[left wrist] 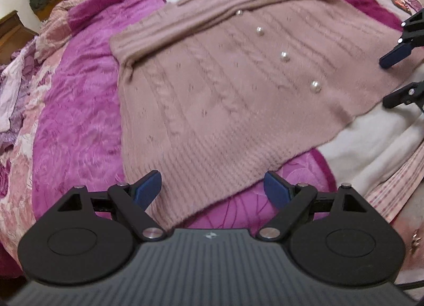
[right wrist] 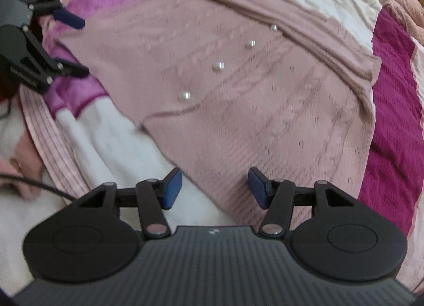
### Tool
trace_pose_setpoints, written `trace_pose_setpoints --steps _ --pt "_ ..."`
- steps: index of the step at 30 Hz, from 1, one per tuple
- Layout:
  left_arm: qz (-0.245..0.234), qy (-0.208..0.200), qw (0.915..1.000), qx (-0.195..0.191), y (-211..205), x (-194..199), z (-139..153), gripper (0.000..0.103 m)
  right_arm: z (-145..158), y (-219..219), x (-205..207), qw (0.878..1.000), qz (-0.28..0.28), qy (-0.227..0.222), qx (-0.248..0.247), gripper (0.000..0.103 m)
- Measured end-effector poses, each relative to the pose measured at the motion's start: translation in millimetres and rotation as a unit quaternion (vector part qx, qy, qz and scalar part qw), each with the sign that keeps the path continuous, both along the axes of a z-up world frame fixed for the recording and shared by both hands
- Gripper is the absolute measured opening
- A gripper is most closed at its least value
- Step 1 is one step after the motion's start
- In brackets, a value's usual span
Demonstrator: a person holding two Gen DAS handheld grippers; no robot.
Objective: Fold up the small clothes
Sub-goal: 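Move both grippers to opposite edges of the folded cardigan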
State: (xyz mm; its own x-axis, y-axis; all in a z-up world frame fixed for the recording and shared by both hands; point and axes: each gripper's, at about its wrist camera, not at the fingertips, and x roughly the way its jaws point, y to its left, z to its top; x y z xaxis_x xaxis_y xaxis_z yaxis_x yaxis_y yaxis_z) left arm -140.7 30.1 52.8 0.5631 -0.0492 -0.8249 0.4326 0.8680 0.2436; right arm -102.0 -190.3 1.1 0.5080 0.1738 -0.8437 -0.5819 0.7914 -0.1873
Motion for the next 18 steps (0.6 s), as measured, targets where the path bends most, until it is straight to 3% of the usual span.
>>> trace_pose_setpoints --steps 6,10,14,18 --pt "0.016 0.009 0.9997 -0.015 4.0 8.8 -6.3 0.092 -9.1 5.5 4.7 0.999 -0.005 -0.032 -0.026 0.057" --pt "-0.005 0.012 0.9998 -0.017 -1.2 7.5 -4.2 0.092 -8.6 8.6 4.4 0.999 -0.001 -0.038 -0.038 0.057" --pt "-0.039 0.005 0.9992 0.002 -7.2 3.0 -4.2 0.092 -4.5 4.8 2.2 0.999 0.013 -0.023 -0.043 0.057" --pt "-0.042 -0.006 0.9987 0.029 -12.0 10.3 -13.2 0.094 -7.7 3.3 5.0 0.999 0.010 -0.027 -0.044 0.057"
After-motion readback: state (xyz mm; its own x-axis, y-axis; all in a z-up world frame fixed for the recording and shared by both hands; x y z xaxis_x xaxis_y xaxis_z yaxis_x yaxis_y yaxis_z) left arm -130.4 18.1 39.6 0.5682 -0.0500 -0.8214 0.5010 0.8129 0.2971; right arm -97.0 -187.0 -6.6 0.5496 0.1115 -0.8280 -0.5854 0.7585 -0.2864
